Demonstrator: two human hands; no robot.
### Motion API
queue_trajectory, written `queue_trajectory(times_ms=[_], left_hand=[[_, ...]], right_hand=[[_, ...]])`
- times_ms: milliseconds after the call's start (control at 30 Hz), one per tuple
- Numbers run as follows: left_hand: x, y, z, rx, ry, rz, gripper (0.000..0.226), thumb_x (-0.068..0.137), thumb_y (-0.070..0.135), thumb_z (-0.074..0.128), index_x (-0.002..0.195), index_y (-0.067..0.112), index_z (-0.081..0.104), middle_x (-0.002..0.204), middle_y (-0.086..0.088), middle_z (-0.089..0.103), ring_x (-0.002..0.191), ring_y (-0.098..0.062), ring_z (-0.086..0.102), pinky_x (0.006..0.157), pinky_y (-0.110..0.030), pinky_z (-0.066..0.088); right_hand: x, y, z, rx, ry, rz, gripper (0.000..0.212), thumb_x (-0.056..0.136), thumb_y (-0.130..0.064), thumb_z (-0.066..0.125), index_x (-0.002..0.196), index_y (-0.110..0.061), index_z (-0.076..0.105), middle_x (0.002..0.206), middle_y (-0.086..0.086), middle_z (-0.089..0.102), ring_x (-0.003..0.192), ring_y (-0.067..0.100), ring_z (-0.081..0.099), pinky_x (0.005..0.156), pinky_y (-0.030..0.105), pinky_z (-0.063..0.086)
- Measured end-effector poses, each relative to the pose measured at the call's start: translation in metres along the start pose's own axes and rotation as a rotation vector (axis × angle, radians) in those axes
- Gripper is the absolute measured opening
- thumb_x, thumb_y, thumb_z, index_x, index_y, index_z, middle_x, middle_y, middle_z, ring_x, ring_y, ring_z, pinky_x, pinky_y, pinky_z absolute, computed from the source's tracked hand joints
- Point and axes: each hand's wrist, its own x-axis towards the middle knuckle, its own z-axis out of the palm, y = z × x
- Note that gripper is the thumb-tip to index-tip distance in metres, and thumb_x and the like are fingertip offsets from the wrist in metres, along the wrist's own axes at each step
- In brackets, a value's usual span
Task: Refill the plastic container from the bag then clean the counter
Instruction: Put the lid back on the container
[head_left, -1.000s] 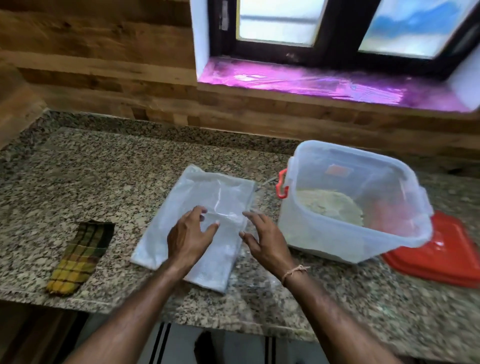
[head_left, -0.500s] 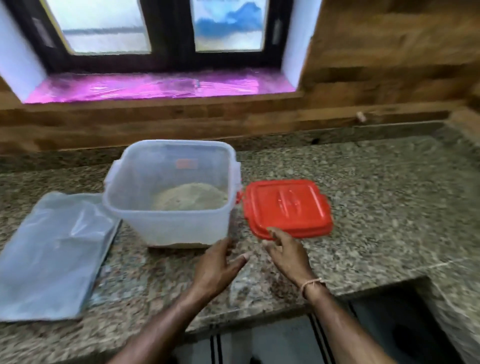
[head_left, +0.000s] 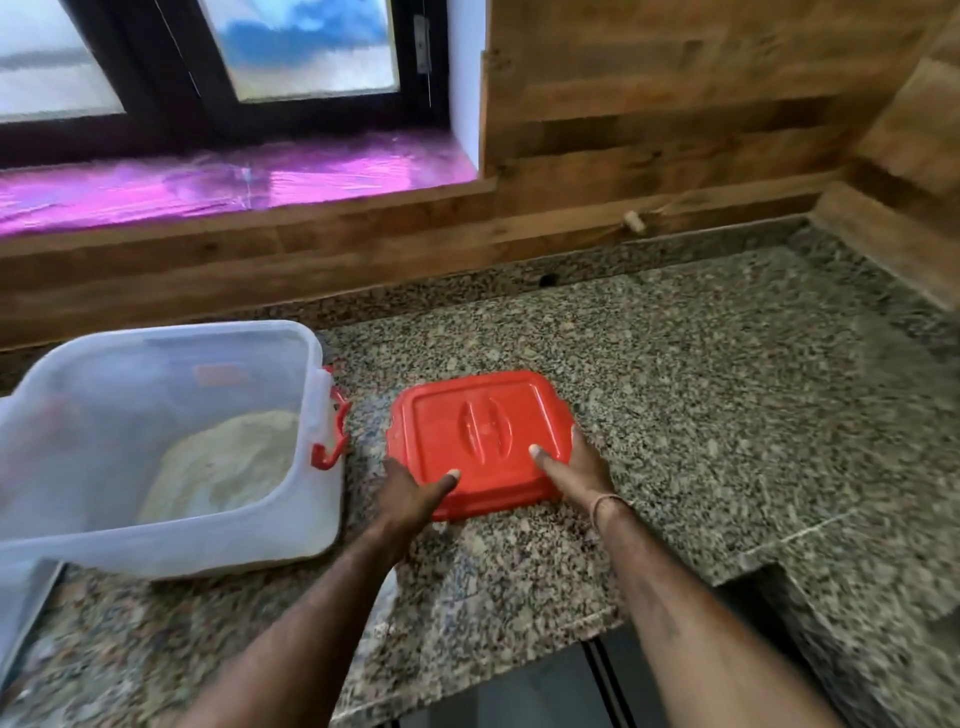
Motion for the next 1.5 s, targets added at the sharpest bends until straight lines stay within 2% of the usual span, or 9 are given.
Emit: queue_trajectory(times_ms=[133,300,433,567,733,967,1133,1267,1500], left_hand=[[0.052,-0.052,0.010,-0.163,-0.001,-0.105,0.130,0.042,0.081,0.084,0.145,0.019,0.035,0.132,-0.013,0.060,0.109,-0.037,0.067,0.079,-0.052,0.062],[-0.017,0.018,0.006,-0.082,0.096,0.008,0.073,0.076,0.058,0.079,0.123,0.019,0.040,0.126,-0.011,0.044,0.102,-0.034,0.065,0.055,-0.042,0.063],[-0.049,0.078,-0.014,0.126,0.207,0.326,0.076,0.074,0.063,0.070,0.122,0.015,0.037,0.121,-0.007,0.046,0.106,-0.026,0.057,0.082,-0.043,0.055],[-0.066,0.127,-0.056,0.264,0.267,0.478,0.099,0.082,0.060,0.061,0.158,0.013,0.020,0.150,-0.013,0.045,0.134,-0.033,0.048,0.109,-0.046,0.041],[-0.082,0.150,-0.142,0.249,0.420,0.448,0.072,0.086,0.052,0.071,0.144,0.019,0.044,0.126,-0.010,0.067,0.115,-0.035,0.063,0.086,-0.034,0.043],[-0.094,0.092,-0.284,-0.008,0.608,0.344,0.086,0.068,0.068,0.072,0.139,0.025,0.055,0.124,-0.006,0.069,0.108,-0.027,0.067,0.098,-0.046,0.053],[-0.094,0.041,-0.344,-0.112,0.582,0.282,0.077,0.074,0.063,0.078,0.134,0.020,0.060,0.113,-0.003,0.070,0.100,-0.025,0.069,0.092,-0.041,0.056],[-0.083,0.016,-0.358,-0.121,0.497,0.265,0.062,0.078,0.058,0.078,0.125,0.019,0.066,0.106,0.000,0.074,0.097,-0.022,0.071,0.088,-0.039,0.057],[-0.076,0.014,-0.359,-0.070,0.433,0.288,0.077,0.069,0.070,0.066,0.129,0.020,0.062,0.112,-0.005,0.073,0.100,-0.028,0.070,0.091,-0.046,0.057]], right_hand=[[0.004,0.007,-0.001,0.056,0.093,0.057,0.115,0.052,-0.095,0.054,0.142,-0.026,0.041,0.128,0.011,0.050,0.105,0.032,0.065,0.081,0.049,0.062],[-0.011,0.019,-0.010,0.381,0.141,0.127,0.095,0.060,-0.089,0.061,0.119,-0.014,0.060,0.107,0.018,0.067,0.080,0.031,0.076,0.060,0.045,0.064],[-0.030,0.005,-0.026,0.632,0.109,0.093,0.065,0.079,-0.054,0.076,0.116,-0.002,0.065,0.098,0.015,0.077,0.081,0.028,0.079,0.068,0.049,0.065],[-0.049,-0.050,-0.035,0.717,0.075,-0.044,0.070,0.083,-0.047,0.076,0.140,-0.018,0.046,0.117,0.014,0.069,0.096,0.034,0.074,0.072,0.059,0.062],[-0.079,-0.134,-0.019,0.673,0.101,-0.226,0.057,0.084,-0.051,0.073,0.132,-0.029,0.052,0.113,0.009,0.070,0.094,0.029,0.073,0.075,0.051,0.064],[-0.140,-0.238,0.081,0.541,0.170,-0.438,0.052,0.078,-0.045,0.077,0.115,-0.024,0.047,0.119,0.008,0.066,0.103,0.025,0.067,0.095,0.046,0.056],[-0.173,-0.268,0.143,0.355,0.157,-0.479,0.070,0.089,-0.043,0.068,0.145,-0.014,0.038,0.126,0.008,0.064,0.106,0.027,0.067,0.090,0.039,0.057],[-0.183,-0.272,0.161,0.274,0.241,-0.435,0.070,0.091,-0.043,0.065,0.149,-0.014,0.038,0.127,0.011,0.067,0.104,0.028,0.068,0.089,0.041,0.059],[-0.192,-0.268,0.163,0.264,0.294,-0.352,0.071,0.092,-0.042,0.062,0.152,-0.015,0.038,0.129,0.011,0.067,0.099,0.024,0.068,0.078,0.032,0.059]])
